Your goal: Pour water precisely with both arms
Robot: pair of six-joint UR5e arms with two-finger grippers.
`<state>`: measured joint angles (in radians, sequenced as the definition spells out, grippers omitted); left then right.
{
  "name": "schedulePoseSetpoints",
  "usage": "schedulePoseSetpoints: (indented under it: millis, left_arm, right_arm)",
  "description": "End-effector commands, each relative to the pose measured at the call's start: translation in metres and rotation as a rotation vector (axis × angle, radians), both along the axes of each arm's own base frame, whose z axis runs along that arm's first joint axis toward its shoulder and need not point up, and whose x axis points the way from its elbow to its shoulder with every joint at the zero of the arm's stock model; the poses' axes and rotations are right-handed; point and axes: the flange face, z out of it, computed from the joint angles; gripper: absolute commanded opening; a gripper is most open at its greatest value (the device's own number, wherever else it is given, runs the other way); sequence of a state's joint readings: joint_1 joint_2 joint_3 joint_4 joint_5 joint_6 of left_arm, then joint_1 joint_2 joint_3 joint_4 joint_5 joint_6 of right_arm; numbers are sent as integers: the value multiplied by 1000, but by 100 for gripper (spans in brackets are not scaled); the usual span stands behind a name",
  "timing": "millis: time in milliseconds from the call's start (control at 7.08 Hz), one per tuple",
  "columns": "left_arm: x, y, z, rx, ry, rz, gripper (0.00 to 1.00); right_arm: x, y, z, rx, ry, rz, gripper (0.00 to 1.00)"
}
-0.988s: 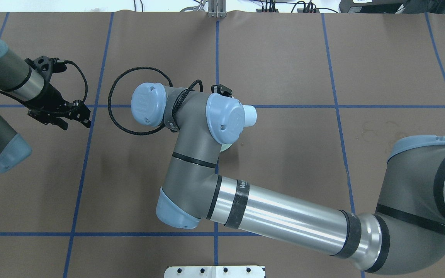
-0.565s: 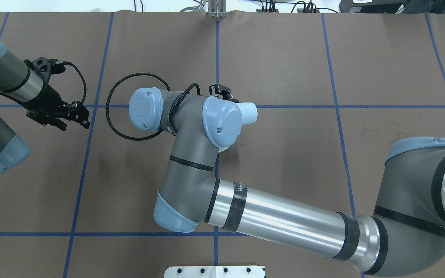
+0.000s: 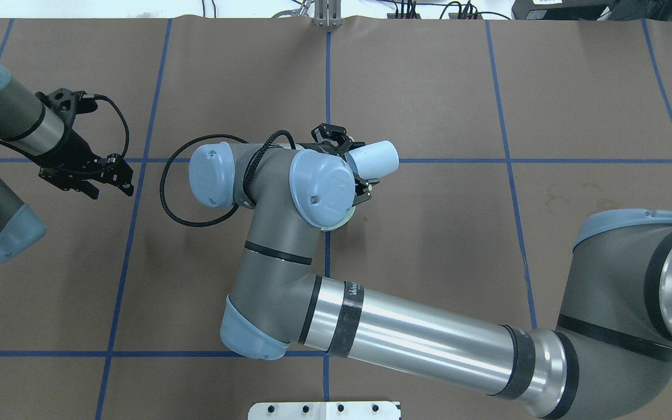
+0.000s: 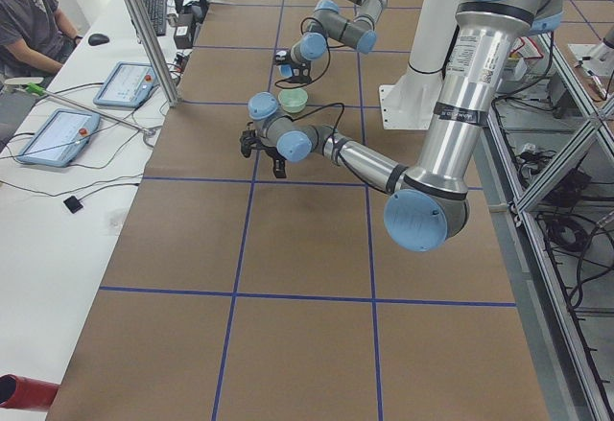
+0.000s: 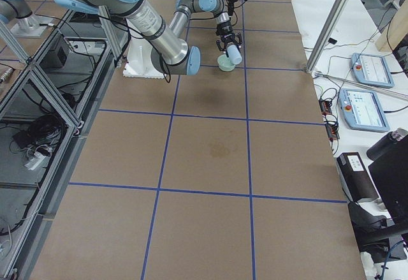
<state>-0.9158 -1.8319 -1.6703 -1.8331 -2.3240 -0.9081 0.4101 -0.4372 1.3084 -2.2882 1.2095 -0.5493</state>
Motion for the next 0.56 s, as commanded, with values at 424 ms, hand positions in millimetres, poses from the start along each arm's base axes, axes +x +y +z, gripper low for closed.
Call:
schedulePoseSetpoints:
  millis: [424]
  left_arm:
    - [-1,2,4,0,0,0,76]
  right_arm:
    - [-2,8,-19,37,3,1,0]
